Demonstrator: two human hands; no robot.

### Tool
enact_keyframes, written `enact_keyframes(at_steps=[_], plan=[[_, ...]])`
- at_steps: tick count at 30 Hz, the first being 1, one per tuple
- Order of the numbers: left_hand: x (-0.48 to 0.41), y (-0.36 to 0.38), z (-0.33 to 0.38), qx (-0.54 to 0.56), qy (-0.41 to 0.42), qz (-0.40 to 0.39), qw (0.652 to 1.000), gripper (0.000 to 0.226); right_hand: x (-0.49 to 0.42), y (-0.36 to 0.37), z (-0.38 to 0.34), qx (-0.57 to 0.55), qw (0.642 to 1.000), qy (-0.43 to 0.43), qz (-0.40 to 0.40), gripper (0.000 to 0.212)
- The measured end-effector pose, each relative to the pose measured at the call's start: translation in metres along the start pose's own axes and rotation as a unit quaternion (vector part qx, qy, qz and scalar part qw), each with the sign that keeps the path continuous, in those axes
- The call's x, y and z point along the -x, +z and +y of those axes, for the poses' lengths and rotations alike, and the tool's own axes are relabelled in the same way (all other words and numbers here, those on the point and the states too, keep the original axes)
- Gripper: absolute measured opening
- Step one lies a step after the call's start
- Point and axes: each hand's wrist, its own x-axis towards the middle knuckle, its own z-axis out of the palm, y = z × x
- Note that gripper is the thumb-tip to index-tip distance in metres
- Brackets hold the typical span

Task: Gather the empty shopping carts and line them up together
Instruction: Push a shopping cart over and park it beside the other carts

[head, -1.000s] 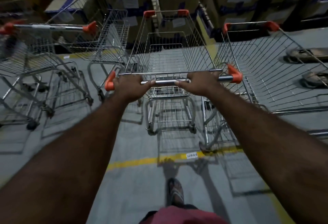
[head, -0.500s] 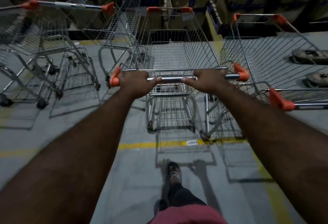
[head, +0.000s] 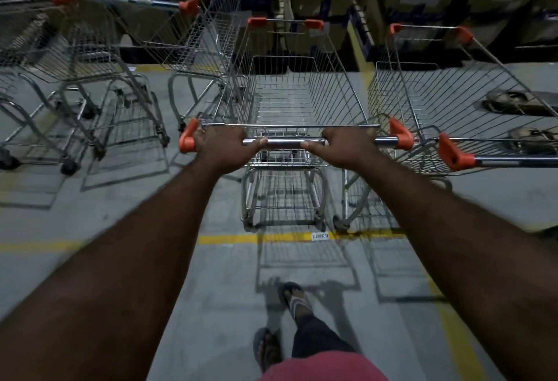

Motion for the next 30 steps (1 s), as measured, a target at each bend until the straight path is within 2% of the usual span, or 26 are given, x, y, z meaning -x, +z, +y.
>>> enact_keyframes(at_steps=[13, 30], plan=[[0.025, 0.000, -0.002, 0.014, -0.007, -0.015, 1.000, 0.073, 0.024, 0.008, -0.006, -0.008, 1.000, 0.008, -0.004, 0.087], [0.055, 0.002, 0.003, 0.014, -0.008, -0.020, 1.000, 0.062, 0.051, 0.012, -0.007, -0.007, 1.000, 0.011, 0.000, 0.085]])
